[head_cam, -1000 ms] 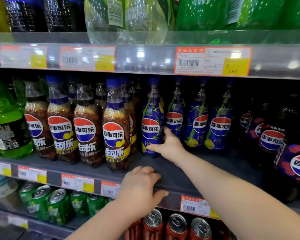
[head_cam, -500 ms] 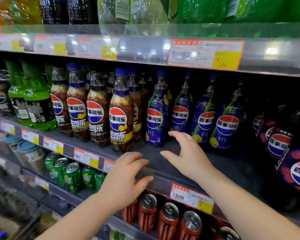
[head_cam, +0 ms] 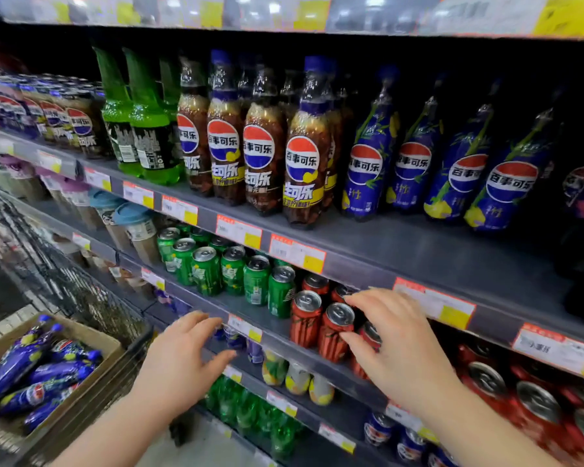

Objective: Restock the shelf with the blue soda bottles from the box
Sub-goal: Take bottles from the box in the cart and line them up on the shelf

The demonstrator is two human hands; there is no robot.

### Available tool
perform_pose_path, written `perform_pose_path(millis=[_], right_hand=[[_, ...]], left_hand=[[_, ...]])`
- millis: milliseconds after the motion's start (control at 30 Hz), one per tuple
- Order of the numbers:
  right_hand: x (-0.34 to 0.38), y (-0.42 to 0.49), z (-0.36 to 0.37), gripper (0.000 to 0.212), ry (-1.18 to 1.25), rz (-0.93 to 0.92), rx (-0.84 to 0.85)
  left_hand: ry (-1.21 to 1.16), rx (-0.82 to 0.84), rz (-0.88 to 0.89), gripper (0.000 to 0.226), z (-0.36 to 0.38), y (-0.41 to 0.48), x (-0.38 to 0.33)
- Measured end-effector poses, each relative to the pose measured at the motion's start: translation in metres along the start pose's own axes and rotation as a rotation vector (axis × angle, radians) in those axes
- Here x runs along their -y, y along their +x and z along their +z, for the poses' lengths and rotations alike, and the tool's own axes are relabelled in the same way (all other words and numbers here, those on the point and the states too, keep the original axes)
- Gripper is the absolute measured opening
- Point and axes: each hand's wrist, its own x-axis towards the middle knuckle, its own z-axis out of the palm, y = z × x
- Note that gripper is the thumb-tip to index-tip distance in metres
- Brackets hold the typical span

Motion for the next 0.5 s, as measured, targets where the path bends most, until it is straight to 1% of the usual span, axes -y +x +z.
perform_pose_path(millis=[100,200,367,433,500], right_hand=[[0.03,-0.01,0.024,0.051,-0.026,0.103,0.077],[0.073,-0.016,0.055,0.055,-0.032,0.177,0.183],[0.154,-0.03,0.123,0.06,0.006,0.232,0.327],[0.186,-0.033,0.143,0.065,0.015,0.252,0.365],[0.214,-0.034,0.16,0.063,0.028,0.259,0.384]], left_hand=[[0.049,0.059,0.014,0.065,-0.006,-0.021,0.045],[0.128,0.156,-0.003,0.064,-0.017,-0.045,0.102],[0.193,0.244,-0.098,0.06,-0.036,-0.09,0.198],[0.22,0.28,-0.119,0.061,-0.042,-0.104,0.225],[0.212,0.292,-0.121,0.063,-0.047,-0.115,0.248]])
